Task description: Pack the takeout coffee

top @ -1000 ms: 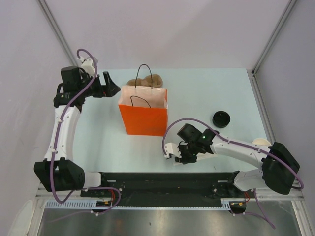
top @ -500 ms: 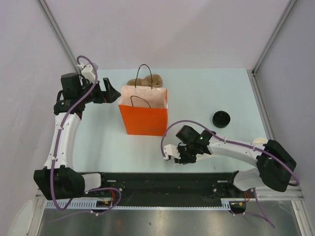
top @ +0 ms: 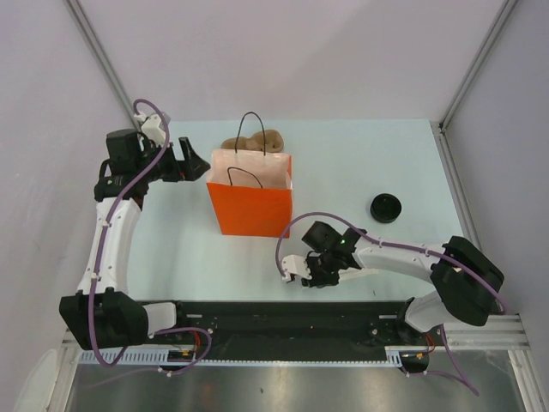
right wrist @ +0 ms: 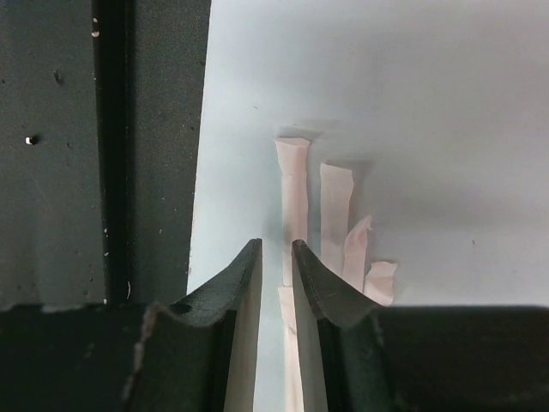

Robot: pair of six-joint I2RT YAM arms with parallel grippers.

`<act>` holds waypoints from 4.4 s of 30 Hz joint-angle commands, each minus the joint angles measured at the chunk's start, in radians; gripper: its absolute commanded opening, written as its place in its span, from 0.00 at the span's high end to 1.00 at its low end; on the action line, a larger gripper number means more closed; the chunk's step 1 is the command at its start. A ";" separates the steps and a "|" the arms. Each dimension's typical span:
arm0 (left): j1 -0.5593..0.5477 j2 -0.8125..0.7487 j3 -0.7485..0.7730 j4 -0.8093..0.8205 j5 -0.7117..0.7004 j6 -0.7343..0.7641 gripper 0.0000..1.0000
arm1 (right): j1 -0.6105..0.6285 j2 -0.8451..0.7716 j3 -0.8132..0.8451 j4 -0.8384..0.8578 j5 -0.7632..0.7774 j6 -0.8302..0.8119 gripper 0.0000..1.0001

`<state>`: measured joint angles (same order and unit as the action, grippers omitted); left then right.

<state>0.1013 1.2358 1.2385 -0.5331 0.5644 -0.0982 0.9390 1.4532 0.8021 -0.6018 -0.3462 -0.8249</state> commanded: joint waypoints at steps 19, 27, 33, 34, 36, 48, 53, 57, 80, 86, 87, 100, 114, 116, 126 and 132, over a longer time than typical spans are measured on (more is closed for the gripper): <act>0.031 -0.010 -0.031 0.028 0.049 0.005 0.00 | 0.063 0.050 0.026 0.022 0.021 0.035 1.00; 0.032 -0.001 -0.030 0.028 0.060 0.003 0.01 | 0.027 -0.023 0.100 -0.095 -0.135 0.038 1.00; 0.032 0.002 -0.022 0.028 0.068 -0.003 0.01 | 0.011 -0.047 0.150 -0.101 -0.191 0.055 1.00; 0.031 0.005 -0.020 0.025 0.068 -0.003 0.01 | 0.006 -0.047 0.157 -0.096 -0.179 0.058 1.00; 0.032 0.005 -0.014 0.024 0.068 -0.003 0.01 | -0.006 -0.034 0.178 -0.084 -0.165 0.058 1.00; 0.032 0.005 -0.002 0.021 0.075 -0.005 0.01 | 0.004 -0.050 0.387 -0.026 -0.272 0.179 1.00; 0.032 -0.006 0.001 0.013 0.080 0.014 0.01 | 0.012 -0.108 0.463 0.048 -0.263 0.274 1.00; 0.032 0.002 0.027 0.008 0.088 0.034 0.00 | 0.006 -0.134 0.578 0.060 -0.223 0.325 1.00; 0.051 -0.001 0.050 0.084 0.109 0.011 0.01 | -0.385 0.337 1.540 0.424 -0.209 0.906 1.00; 0.067 -0.019 0.039 0.074 0.107 0.015 0.00 | -0.342 0.394 1.493 0.448 -0.272 0.939 1.00; 0.069 -0.022 0.035 0.074 0.109 0.015 0.00 | -0.323 0.403 1.488 0.435 -0.267 0.929 1.00; 0.093 -0.041 0.026 0.050 0.109 0.037 0.00 | -0.263 0.411 1.198 0.410 -0.292 0.805 1.00; 0.107 -0.058 0.016 0.016 0.101 0.060 0.00 | -0.250 0.450 1.076 0.320 -0.327 0.692 1.00; 0.110 -0.056 0.015 0.013 0.103 0.061 0.00 | -0.250 0.455 1.076 0.306 -0.332 0.676 1.00; 0.113 -0.075 0.016 -0.007 0.083 0.074 0.01 | -0.244 0.466 1.094 0.232 -0.343 0.633 0.82; 0.121 -0.038 0.105 -0.076 0.080 0.097 0.01 | -0.255 0.449 1.141 0.247 -0.329 0.676 0.60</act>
<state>0.2054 1.1957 1.2621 -0.5762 0.6350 -0.0341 0.6914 1.9209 1.8786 -0.3824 -0.6716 -0.1669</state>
